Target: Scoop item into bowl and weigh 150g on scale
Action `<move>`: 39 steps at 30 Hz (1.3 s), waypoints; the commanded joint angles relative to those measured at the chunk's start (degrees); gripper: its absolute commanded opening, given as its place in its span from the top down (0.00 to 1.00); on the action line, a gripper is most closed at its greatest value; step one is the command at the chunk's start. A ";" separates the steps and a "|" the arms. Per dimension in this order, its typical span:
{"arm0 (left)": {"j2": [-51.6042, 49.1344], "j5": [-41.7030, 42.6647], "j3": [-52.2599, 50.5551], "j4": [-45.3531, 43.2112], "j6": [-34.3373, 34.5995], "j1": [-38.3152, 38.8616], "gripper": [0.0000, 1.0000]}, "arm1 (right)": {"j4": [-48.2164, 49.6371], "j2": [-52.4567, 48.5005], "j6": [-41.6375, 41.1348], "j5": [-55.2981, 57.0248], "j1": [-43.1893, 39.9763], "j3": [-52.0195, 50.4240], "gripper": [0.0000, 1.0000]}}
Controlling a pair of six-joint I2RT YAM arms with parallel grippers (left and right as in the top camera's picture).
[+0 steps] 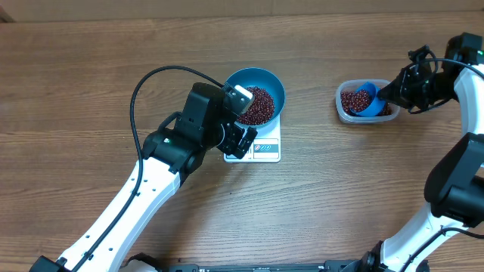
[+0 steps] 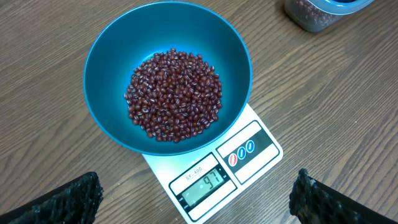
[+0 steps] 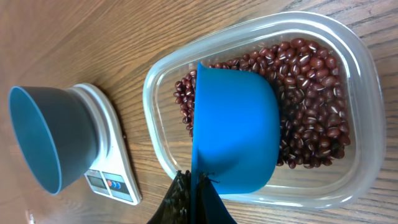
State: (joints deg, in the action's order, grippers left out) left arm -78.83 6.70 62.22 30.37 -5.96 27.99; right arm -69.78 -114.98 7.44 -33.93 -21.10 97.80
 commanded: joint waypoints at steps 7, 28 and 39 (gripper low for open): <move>0.09 0.39 -0.13 -0.17 0.83 -0.22 0.01 | -1.33 -0.24 3.58 -7.41 -2.69 0.07 0.96; 0.09 0.39 -0.13 -0.17 0.83 -0.22 0.00 | -4.39 -0.22 6.62 -16.61 -5.33 0.09 0.96; 0.09 0.37 -0.13 -0.17 0.83 -0.22 0.00 | -10.38 -0.20 12.70 -21.70 -5.16 2.49 0.96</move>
State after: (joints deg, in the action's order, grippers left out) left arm -78.83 6.70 62.22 30.39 -5.96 27.99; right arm -78.70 -114.98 16.32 -52.23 -26.17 97.82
